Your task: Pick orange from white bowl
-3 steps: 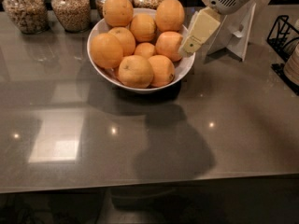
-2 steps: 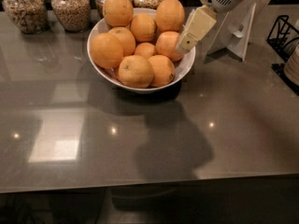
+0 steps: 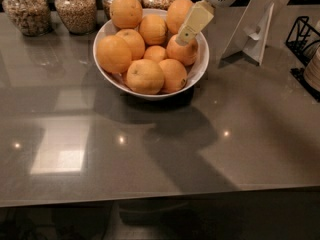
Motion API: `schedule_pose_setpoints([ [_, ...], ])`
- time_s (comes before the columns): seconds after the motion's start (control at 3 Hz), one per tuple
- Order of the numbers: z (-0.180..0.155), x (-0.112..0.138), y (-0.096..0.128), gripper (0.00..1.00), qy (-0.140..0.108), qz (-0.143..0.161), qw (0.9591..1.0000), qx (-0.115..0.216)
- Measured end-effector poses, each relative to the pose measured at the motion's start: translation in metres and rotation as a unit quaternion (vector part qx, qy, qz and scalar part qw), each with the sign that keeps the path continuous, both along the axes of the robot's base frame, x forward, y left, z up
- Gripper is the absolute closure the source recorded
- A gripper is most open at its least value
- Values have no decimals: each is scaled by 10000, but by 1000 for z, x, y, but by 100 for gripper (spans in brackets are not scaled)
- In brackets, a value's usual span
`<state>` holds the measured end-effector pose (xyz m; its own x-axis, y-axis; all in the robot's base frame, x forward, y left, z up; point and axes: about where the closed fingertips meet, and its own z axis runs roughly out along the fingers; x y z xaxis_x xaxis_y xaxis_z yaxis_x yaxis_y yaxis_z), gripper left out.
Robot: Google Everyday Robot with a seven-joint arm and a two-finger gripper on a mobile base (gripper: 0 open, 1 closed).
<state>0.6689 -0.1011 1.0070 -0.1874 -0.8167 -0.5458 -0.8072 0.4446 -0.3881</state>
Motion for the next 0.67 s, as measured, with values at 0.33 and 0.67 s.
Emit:
schedule_pose_setpoints([
  [0.33,-5,23,7,0,-17,-107,9998,163],
  [0.67,-13,43,12,0,55,-210,9992,326],
])
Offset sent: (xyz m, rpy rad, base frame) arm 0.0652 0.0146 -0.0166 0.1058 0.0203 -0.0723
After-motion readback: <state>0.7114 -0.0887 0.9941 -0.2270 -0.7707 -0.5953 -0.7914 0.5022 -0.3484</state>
